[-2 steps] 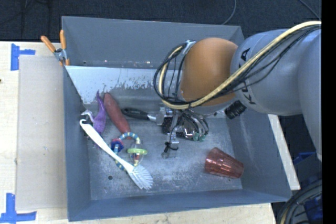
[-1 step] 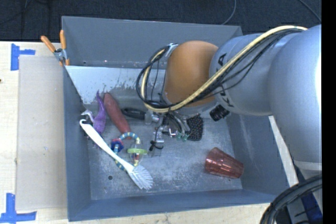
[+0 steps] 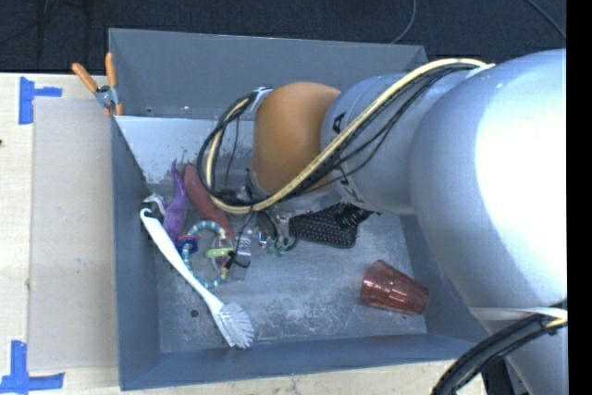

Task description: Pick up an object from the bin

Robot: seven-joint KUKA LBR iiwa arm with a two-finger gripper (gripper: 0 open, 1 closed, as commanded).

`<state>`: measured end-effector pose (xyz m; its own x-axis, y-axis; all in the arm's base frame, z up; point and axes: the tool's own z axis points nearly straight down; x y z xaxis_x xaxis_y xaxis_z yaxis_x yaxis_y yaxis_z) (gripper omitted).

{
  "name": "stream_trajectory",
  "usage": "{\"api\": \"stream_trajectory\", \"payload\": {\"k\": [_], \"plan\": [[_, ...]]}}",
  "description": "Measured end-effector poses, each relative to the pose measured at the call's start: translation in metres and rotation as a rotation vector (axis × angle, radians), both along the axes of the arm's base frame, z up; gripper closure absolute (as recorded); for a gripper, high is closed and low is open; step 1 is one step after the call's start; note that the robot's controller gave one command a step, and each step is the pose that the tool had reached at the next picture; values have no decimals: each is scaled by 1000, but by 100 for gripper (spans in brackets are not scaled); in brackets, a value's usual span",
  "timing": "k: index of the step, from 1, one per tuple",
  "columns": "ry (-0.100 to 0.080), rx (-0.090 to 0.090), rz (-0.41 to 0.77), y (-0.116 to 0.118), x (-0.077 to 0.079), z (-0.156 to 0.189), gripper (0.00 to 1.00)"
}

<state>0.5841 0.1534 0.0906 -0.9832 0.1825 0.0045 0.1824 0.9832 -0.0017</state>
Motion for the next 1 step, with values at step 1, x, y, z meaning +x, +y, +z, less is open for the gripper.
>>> {"api": "stream_trajectory", "payload": {"k": [1], "plan": [[-2,2,-63,5,-18,-10,0]]}}
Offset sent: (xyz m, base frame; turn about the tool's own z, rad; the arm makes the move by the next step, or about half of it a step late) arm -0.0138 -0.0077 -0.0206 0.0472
